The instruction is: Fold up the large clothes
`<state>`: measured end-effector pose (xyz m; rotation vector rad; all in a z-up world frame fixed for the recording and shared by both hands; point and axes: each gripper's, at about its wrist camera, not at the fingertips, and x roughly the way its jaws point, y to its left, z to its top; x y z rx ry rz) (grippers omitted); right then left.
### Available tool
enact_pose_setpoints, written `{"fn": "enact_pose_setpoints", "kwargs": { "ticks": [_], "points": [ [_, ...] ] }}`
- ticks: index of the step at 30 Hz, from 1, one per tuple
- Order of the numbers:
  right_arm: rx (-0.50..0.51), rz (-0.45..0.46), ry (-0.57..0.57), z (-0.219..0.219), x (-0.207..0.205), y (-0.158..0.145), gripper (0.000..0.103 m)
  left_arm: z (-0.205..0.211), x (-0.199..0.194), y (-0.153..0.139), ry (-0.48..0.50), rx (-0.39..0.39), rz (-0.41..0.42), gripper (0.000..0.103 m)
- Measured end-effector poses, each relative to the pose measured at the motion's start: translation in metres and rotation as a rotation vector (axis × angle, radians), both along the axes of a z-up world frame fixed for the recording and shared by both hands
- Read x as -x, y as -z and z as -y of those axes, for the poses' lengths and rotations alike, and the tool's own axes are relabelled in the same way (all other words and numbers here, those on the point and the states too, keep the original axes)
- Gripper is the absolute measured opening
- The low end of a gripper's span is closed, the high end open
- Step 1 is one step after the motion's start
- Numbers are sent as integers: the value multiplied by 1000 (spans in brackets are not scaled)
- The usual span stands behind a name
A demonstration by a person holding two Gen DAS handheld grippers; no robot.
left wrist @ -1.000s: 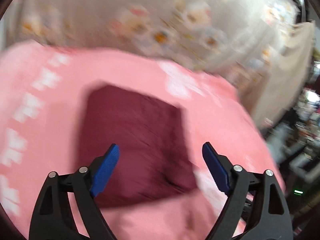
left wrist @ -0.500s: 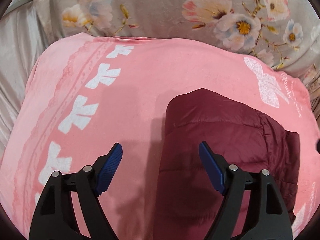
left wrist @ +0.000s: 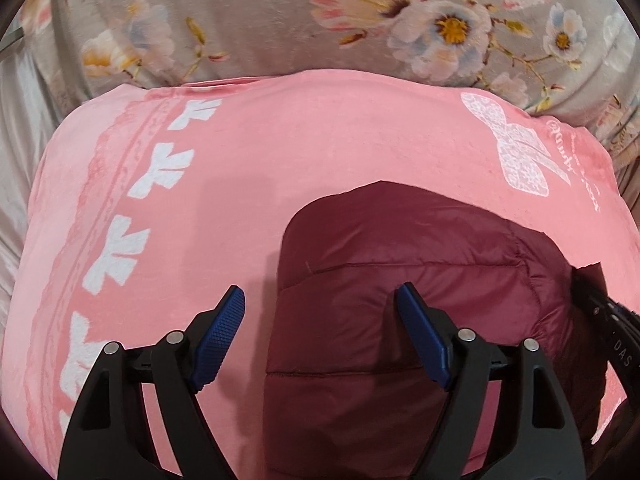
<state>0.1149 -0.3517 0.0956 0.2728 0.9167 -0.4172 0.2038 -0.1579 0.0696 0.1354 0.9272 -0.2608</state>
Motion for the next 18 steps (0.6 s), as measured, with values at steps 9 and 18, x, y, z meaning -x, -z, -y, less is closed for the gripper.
{"fn": "enact_pose_setpoints", "kwargs": {
  "ticks": [9, 18],
  "points": [
    [2, -45, 11, 18, 2, 39, 8, 21, -5, 27, 14, -6, -20, 79],
    [-24, -4, 29, 25, 10, 62, 19, 25, -8, 48, -4, 5, -9, 91]
  ]
}}
